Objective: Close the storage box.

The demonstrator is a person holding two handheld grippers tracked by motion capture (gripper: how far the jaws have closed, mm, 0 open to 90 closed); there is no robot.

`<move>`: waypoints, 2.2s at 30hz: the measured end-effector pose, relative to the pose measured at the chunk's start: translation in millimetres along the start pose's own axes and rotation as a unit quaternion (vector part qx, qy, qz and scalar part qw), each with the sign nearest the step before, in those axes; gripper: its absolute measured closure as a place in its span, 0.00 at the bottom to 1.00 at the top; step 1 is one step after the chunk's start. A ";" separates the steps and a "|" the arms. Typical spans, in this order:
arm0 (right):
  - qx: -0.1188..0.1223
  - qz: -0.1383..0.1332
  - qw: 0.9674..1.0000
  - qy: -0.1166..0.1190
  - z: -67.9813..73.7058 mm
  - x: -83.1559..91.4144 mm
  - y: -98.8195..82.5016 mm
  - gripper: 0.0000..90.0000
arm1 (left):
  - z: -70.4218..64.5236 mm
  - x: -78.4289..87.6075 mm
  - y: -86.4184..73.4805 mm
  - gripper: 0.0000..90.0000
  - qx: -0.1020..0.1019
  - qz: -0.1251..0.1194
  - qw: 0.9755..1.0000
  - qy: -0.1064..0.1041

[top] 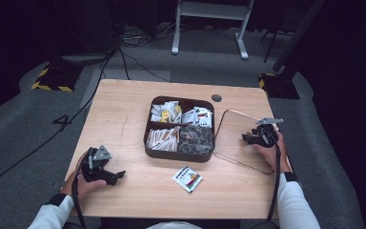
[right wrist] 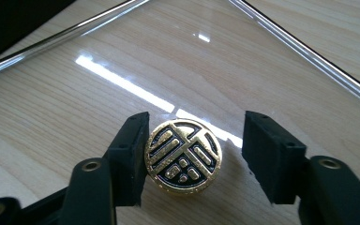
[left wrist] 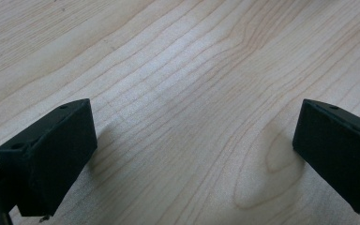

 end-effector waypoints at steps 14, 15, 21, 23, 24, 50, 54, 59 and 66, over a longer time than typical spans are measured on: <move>-0.004 -0.009 1.000 0.015 5.7 0.3 -3.6 0.66 | -0.2 1.1 -1.1 0.01 0.003 -0.001 1.000 0.005; -0.009 -0.010 1.000 0.015 5.5 0.8 -4.3 0.66 | -0.2 1.1 -1.1 0.01 0.003 -0.001 1.000 0.005; -0.011 -0.013 1.000 0.016 5.2 1.8 -5.5 0.66 | -0.1 1.1 -1.1 0.01 0.003 -0.001 1.000 0.005; -0.009 -0.011 1.000 0.015 5.0 2.1 -5.4 0.66 | -0.1 1.1 -1.1 0.01 0.003 -0.001 1.000 0.005; -0.007 -0.010 1.000 0.012 5.1 2.1 -5.2 0.66 | 0.0 1.1 -1.0 0.01 0.002 -0.001 1.000 0.005; 0.003 -0.023 1.000 0.005 -4.1 19.5 0.3 0.66 | 0.0 1.0 -1.0 0.01 0.002 -0.001 1.000 0.005; 0.005 -0.031 1.000 -0.001 -8.9 26.7 3.4 0.66 | 0.0 1.0 -1.0 0.01 0.002 -0.001 1.000 0.005; 0.011 -0.037 0.999 -0.004 -12.3 36.4 7.6 0.66 | 0.0 1.0 -1.0 0.01 0.002 -0.001 1.000 0.005; 0.017 -0.052 0.999 -0.003 -12.5 51.4 20.2 0.66 | 0.0 1.1 -1.0 0.01 0.002 -0.001 1.000 0.005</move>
Point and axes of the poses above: each handheld gripper's, and its own axes: x roughly backward along the jaws, y roughly out of its top, z roughly to its left, the point moved 7 cm from there along -x, roughly forward along the jaws, and after that the axes turned 4 degrees about -x, right-handed, at the moved point
